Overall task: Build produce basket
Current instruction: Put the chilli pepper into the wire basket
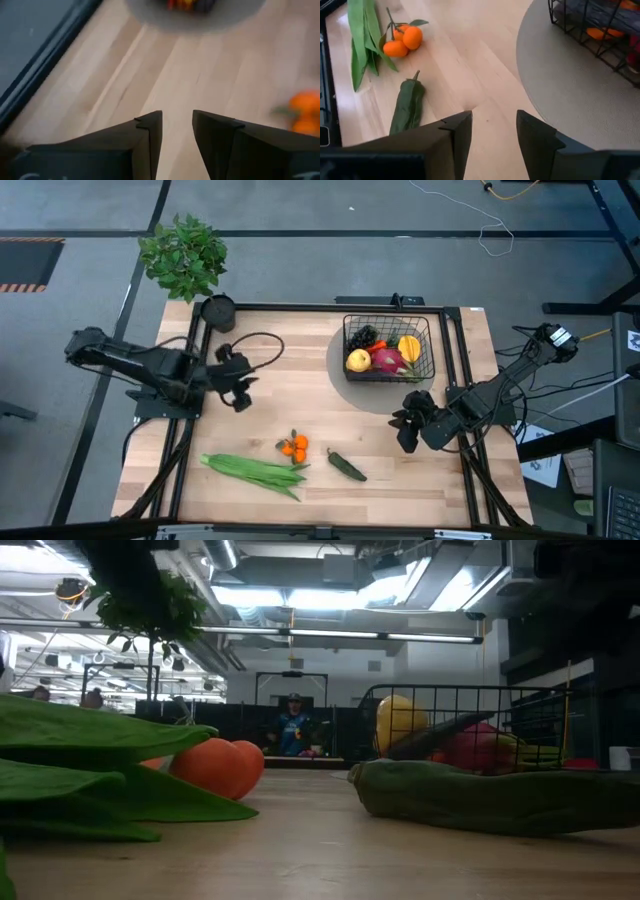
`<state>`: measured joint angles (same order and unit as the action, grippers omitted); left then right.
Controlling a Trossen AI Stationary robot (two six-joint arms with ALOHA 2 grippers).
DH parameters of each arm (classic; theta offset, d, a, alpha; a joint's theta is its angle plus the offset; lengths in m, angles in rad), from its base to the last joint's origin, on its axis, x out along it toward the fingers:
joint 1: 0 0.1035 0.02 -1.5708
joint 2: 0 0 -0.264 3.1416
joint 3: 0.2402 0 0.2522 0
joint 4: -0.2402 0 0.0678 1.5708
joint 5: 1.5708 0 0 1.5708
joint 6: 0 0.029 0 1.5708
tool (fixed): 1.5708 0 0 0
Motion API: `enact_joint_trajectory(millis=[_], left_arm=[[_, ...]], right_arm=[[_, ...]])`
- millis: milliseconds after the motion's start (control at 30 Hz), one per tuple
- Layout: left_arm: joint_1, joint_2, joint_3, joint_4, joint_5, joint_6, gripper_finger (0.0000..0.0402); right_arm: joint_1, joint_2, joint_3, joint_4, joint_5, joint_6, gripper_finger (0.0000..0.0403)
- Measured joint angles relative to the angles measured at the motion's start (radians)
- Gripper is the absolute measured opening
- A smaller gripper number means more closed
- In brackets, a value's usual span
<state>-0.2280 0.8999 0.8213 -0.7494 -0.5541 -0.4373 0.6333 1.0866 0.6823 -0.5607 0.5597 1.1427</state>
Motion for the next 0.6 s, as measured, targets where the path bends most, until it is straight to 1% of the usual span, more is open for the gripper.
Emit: enact_joint_trajectory(millis=[100,167,233,267,333,400,433,533,600], left_arm=[[-0.030,-0.076,-0.168,0.285,-0.126,0.054,0.0098],[-0.042,-0.120,-0.273,0.484,-0.203,0.126,0.0098],[-0.044,-0.160,-0.362,0.635,-0.219,0.197,0.0098],[-0.042,-0.176,-0.397,0.710,-0.205,0.226,0.0098],[-0.034,-0.218,-0.457,0.809,-0.166,0.286,0.0098],[-0.023,-0.252,-0.492,0.902,-0.097,0.343,0.0098],[-0.018,-0.272,-0.507,0.926,-0.059,0.377,0.0098],[-0.006,-0.310,-0.535,0.968,0.109,0.453,0.0098],[-0.003,-0.319,-0.560,1.021,0.227,0.493,0.0098]], right_arm=[[-0.006,0.000,0.000,0.027,0.000,0.000,0.0143],[-0.013,0.001,0.000,0.036,0.000,-0.001,0.0143],[-0.020,0.001,0.000,0.065,0.013,-0.007,0.0143],[-0.021,0.001,0.000,0.072,0.034,-0.020,0.0143],[-0.022,0.006,0.000,0.109,0.117,-0.054,0.0143],[-0.022,0.018,0.000,0.158,0.207,-0.089,0.0143],[-0.022,0.026,0.000,0.199,0.233,-0.110,0.0143],[-0.025,0.048,-0.001,0.385,0.234,-0.223,0.0143],[-0.023,0.079,0.000,0.579,0.206,-0.340,0.0143]])
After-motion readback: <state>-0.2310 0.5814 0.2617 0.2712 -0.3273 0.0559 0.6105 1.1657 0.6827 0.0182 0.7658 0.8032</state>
